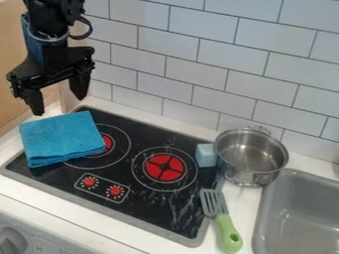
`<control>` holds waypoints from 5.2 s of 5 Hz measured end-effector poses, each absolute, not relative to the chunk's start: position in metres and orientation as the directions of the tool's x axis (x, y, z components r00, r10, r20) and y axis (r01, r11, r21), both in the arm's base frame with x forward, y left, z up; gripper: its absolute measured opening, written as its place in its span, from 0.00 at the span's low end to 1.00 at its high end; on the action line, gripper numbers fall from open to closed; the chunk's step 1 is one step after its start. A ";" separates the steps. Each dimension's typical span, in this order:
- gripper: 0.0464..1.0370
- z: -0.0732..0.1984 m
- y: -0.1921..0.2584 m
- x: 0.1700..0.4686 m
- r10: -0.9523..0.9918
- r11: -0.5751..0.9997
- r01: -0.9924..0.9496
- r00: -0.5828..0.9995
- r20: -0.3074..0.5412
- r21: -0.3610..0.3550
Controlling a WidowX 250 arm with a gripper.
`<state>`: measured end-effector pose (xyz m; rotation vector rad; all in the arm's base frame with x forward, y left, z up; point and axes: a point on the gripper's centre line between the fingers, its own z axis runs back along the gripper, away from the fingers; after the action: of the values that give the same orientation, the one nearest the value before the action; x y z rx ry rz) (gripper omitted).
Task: Move the white soap and put it on top of a soviet.
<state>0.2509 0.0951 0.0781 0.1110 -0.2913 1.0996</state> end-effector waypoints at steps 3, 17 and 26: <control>0.96 0.063 0.091 0.252 0.979 0.189 -0.973 0.178 0.095 -0.129; 0.96 0.011 -0.071 0.316 0.828 -0.382 -0.902 -0.237 -0.508 -0.202; 0.42 0.038 -0.046 0.315 0.881 -0.301 -0.915 -0.158 -0.447 -0.269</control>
<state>0.3154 -0.0462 0.0381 -0.6262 0.0738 1.7699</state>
